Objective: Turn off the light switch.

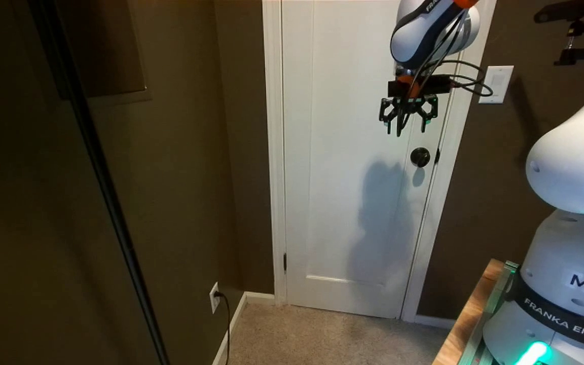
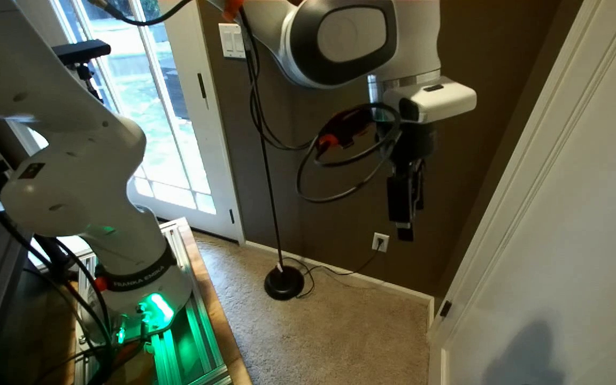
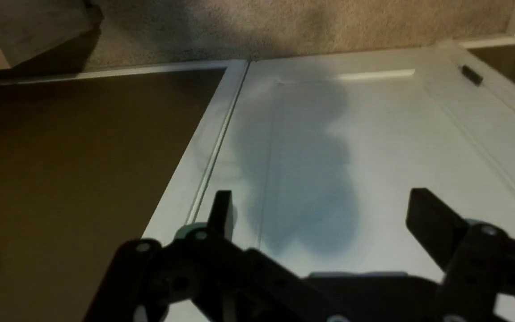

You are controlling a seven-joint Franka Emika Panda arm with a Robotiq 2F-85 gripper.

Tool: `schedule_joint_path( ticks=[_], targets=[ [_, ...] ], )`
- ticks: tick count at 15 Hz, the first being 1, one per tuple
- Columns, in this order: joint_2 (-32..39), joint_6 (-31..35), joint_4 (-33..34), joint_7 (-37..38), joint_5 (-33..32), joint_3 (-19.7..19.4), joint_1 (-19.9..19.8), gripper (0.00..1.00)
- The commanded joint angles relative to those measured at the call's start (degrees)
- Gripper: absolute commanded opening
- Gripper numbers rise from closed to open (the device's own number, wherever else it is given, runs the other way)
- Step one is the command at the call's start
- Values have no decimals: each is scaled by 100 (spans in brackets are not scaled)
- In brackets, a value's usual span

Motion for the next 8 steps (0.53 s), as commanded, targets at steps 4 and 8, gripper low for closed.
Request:
schedule_joint_path(
  ticks=[4, 8],
  targets=[
    [370, 546, 403, 1784, -1328, -322, -650, 97],
    [504, 583, 698, 3011, -1905, -497, -801, 63]
  ],
)
